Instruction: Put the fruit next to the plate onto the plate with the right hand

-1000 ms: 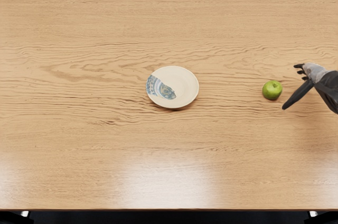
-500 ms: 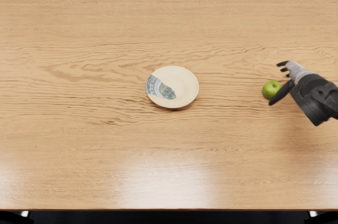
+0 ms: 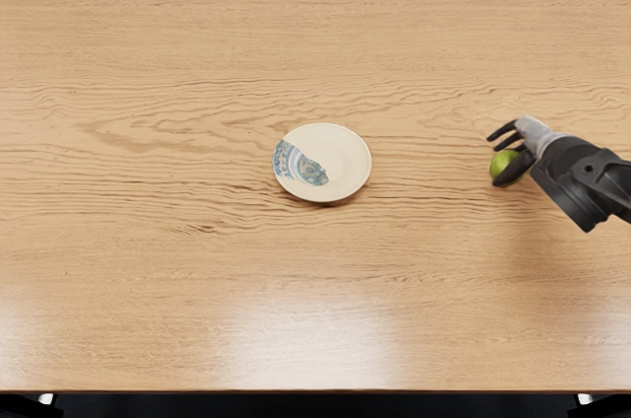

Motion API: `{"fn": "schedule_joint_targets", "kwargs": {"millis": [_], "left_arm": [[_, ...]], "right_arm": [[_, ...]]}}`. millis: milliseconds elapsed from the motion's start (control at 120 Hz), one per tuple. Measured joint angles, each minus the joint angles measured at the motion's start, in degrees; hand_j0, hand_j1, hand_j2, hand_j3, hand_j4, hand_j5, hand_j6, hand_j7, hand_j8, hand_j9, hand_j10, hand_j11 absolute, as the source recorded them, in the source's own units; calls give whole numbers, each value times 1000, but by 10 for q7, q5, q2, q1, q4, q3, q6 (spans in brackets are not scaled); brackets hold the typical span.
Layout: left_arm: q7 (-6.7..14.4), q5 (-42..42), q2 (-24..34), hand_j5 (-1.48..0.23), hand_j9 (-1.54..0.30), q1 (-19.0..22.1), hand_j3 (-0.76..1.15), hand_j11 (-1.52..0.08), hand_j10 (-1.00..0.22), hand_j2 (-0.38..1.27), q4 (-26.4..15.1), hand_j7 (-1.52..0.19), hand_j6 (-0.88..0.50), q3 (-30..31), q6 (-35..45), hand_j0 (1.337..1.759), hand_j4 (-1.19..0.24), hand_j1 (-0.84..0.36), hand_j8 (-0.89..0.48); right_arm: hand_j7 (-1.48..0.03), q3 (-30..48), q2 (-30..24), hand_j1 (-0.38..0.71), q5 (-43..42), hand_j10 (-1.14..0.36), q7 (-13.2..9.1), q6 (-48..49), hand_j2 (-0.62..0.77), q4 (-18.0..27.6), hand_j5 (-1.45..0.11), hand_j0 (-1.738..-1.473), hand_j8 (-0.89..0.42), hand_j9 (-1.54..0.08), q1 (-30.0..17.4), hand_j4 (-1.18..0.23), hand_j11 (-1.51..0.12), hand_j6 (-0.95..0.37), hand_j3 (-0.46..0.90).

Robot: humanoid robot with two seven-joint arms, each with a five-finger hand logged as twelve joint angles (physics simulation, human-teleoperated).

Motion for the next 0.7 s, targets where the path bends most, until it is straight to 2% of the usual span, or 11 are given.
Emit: {"fn": "schedule_joint_targets", "kwargs": {"millis": [108, 150, 267, 417, 700], "left_arm": [[0, 0, 0, -11, -11, 0, 0, -11, -9, 2, 0, -11, -9, 0, 0, 1658, -9, 339, -9], [0, 0, 0, -11, -11, 0, 0, -11, -9, 2, 0, -11, -9, 0, 0, 1658, -9, 339, -9], [0, 0, 0, -11, -11, 0, 0, -11, -9, 2, 0, -11, -9, 0, 0, 1658, -9, 339, -9], [0, 0, 0, -11, -11, 0, 0, -11, -9, 2, 0, -11, -9, 0, 0, 1658, -9, 339, -9], [0, 0, 0, -11, -11, 0, 0, -11, -9, 2, 0, -11, -9, 0, 0, 1658, -9, 339, -9]], "right_arm": [[-610, 1, -5, 212, 2, -453, 0, 19, -93, 0, -607, -1658, -454, -610, -2, -472, -573, -472, 0], [-644, 3, -7, 234, 1, -408, 1, 30, -79, 0, -632, -1657, -426, -630, -2, -506, -653, -500, 0], [-710, 7, -12, 259, 3, -449, 2, 46, -1, 2, -696, -1657, -384, -693, -1, -558, -533, -496, 0], [-754, 14, -18, 270, 7, -523, 0, 52, 52, 11, -755, -1657, -372, -752, 3, -580, -672, -490, 0], [-784, 26, -19, 271, 9, -497, 0, 53, 100, 57, -801, -1657, -365, -800, 25, -591, -773, -504, 1]]}}
